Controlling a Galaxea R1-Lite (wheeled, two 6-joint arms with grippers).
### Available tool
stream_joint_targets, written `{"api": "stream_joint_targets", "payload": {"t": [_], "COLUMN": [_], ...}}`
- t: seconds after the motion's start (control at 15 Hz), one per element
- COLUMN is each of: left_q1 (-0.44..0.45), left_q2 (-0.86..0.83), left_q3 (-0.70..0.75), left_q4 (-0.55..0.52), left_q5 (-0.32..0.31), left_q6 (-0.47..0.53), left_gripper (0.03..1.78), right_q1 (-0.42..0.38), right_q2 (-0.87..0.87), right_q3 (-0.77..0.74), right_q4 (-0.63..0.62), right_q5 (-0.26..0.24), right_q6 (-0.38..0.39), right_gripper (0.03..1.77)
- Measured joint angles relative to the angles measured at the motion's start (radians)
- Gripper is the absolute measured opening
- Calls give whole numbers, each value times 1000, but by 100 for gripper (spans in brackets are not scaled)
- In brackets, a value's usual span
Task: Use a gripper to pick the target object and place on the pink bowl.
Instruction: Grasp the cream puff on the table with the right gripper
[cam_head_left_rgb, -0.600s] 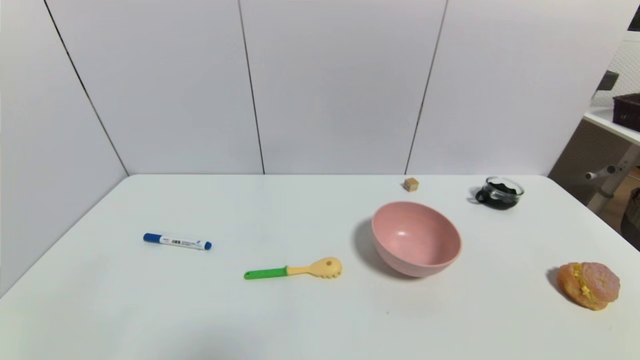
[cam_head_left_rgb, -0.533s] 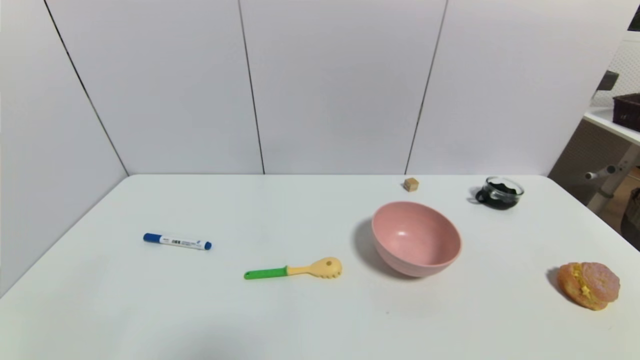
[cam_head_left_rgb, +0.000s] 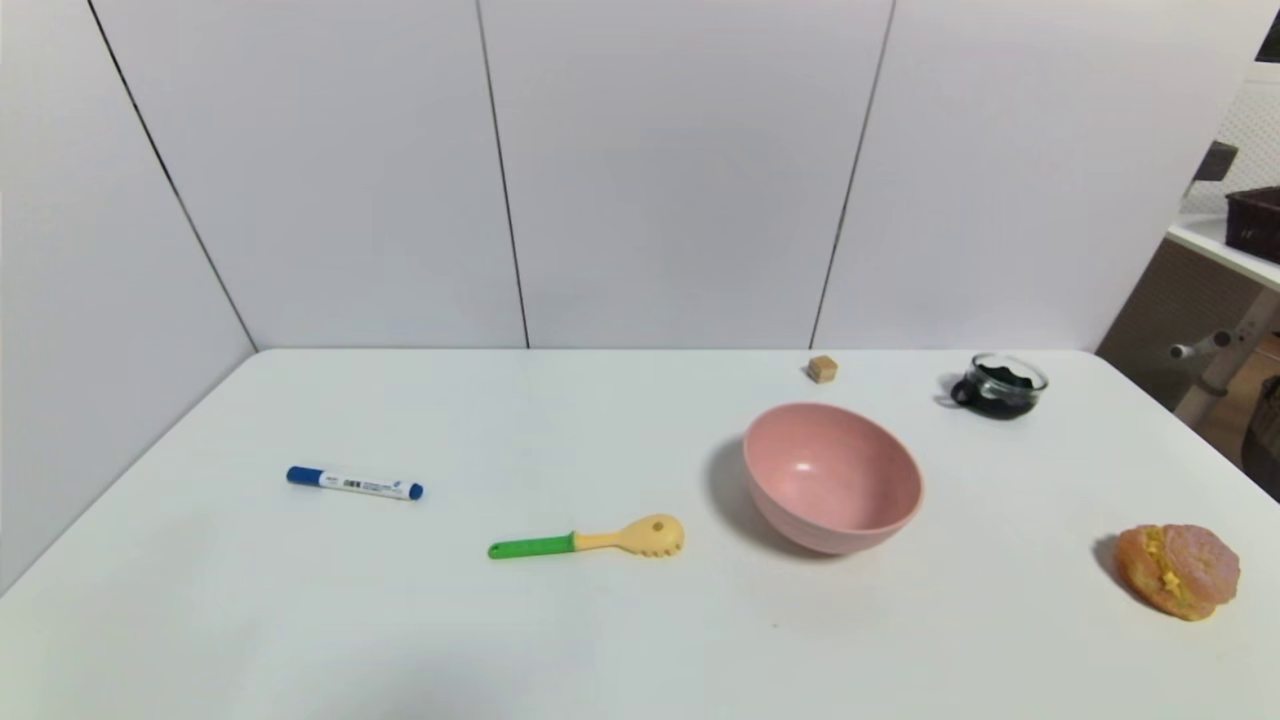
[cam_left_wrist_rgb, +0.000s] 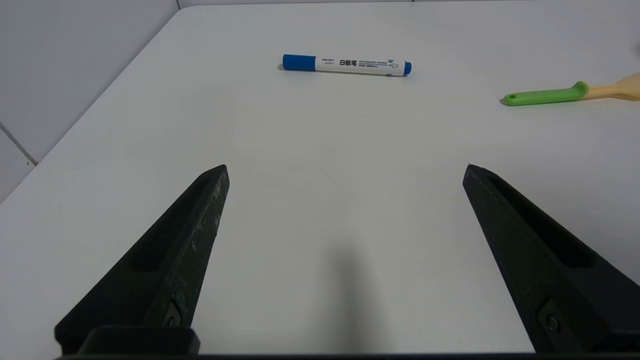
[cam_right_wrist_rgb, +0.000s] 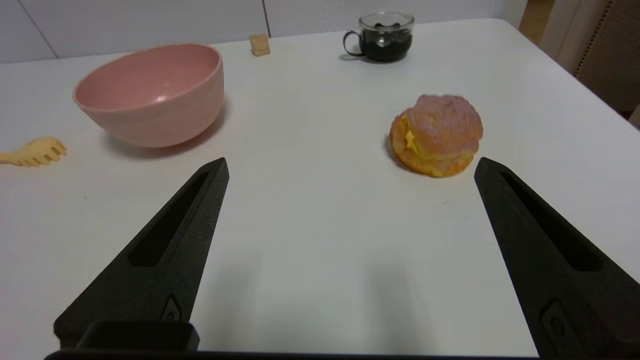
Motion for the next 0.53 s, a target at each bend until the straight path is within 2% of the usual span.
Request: {"api": "stream_joint_targets", "payload": {"t": [0.27,0.4,0.53], "left_q1": [0,0,0], "left_q2": [0,0,0], "left_q3": [0,0,0], "left_q4": [0,0,0], "left_q5": [0,0,0], "left_q6": [0,0,0], "left_gripper": [169,169,169], "right_q1": [-4,-18,-41], "right_q2": [224,329,429], "right_q3": [-145,-253,-370], "right_q4": [-53,-29,47], "right_q5": [-9,-12,-12], "right_q6": [8,21,31], "right_gripper": [170,170,170]}}
